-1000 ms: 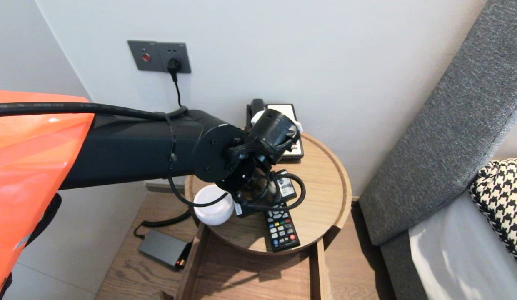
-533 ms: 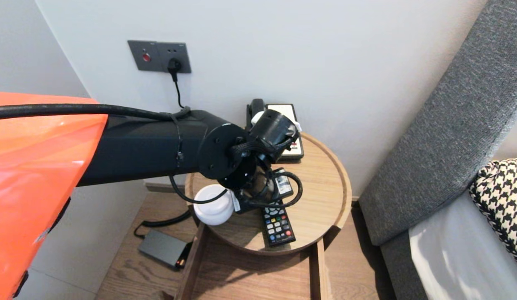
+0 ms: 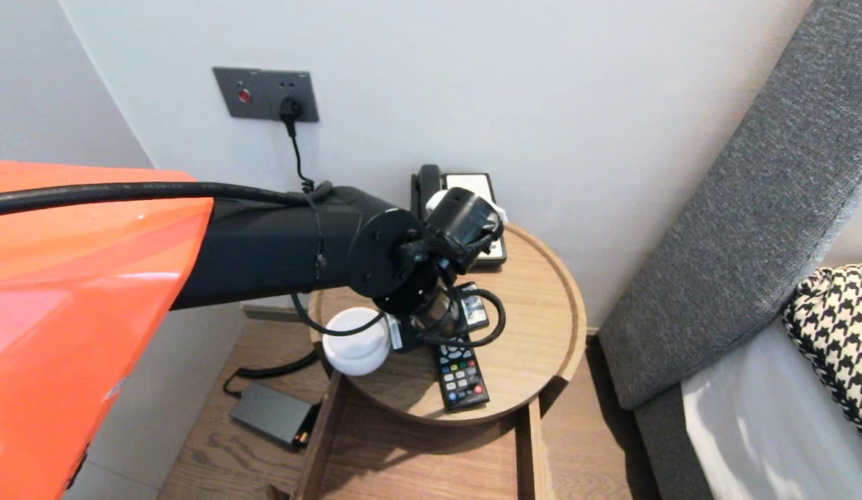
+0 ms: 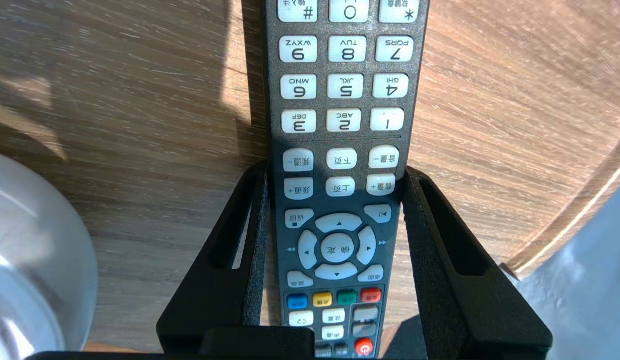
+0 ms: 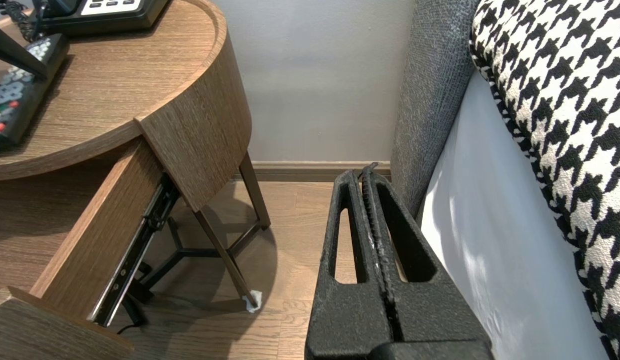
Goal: Take the remote control out of the drawer one by one and place them on the table
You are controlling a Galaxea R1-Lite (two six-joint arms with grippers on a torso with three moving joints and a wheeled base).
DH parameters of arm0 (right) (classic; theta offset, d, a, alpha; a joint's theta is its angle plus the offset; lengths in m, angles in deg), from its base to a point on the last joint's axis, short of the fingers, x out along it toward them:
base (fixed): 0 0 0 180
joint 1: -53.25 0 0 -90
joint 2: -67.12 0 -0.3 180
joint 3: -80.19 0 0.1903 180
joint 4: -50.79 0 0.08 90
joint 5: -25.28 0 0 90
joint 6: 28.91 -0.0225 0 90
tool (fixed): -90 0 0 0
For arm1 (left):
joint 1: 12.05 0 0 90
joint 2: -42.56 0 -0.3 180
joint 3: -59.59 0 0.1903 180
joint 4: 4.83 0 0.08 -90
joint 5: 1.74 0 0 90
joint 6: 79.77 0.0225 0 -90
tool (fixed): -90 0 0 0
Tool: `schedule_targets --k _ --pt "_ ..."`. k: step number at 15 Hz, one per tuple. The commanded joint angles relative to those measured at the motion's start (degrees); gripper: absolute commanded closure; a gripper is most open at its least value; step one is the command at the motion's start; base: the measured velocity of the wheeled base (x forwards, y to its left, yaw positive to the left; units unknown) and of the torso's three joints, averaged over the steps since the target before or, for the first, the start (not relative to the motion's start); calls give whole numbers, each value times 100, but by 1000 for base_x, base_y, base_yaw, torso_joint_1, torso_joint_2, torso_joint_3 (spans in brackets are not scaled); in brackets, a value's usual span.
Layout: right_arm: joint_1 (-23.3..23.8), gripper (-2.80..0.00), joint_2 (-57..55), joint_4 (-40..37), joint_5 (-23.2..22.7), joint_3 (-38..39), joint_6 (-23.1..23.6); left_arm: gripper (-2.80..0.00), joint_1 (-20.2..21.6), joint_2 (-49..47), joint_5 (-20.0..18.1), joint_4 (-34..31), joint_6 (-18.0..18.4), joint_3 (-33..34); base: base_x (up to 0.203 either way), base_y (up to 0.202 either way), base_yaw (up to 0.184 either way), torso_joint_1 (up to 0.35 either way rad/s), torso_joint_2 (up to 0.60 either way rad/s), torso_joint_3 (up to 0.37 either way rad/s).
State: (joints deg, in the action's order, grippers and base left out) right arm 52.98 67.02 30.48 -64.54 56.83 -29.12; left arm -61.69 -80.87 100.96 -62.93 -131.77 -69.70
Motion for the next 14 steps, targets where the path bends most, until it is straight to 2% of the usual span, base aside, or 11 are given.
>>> schedule_targets --k 1,2,9,14 --pt "0 0 -8 3 -1 141 -5 0 -2 -94 12 -137 -39 -122 0 0 0 0 0 0" --pt "0 0 -8 3 -1 141 -6 -280 -2 -94 22 -166 -38 -167 0 0 0 0 0 0" --pt "0 0 -8 3 -1 141 -1 -280 -39 14 31 -193 -38 -271 0 0 0 0 0 0" --pt "0 0 -8 3 -1 141 3 -280 -239 641 22 -201 74 -159 0 0 0 0 0 0"
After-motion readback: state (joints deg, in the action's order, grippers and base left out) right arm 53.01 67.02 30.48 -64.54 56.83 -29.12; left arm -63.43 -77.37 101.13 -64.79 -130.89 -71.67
